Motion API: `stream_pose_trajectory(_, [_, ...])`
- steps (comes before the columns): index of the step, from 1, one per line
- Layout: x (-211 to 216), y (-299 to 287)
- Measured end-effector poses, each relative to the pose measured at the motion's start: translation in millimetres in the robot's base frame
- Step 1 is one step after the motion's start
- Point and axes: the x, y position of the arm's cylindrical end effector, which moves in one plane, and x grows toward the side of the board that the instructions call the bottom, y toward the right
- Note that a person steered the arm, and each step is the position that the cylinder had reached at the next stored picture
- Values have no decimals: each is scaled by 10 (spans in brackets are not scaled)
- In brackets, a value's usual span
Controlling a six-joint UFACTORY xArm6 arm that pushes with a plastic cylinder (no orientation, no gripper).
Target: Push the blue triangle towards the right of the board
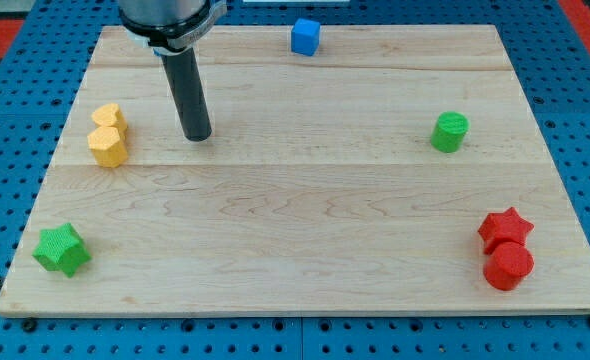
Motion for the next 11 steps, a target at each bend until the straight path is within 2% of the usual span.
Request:
stream_pose_trajectory(1, [-166,-17])
stream_pose_trajectory(4, [-317,49])
stream_pose_trajectory(5, [-674,-21])
stream_pose_trajectory(6, [-973,-266])
stream_pose_trajectory(8, [-1535,-1185])
stream_pose_trajectory(9, [-1521,-975])
stream_pose_trajectory(10, [-1483,-517])
stream_pose_trajectory(11, [-1498,-541])
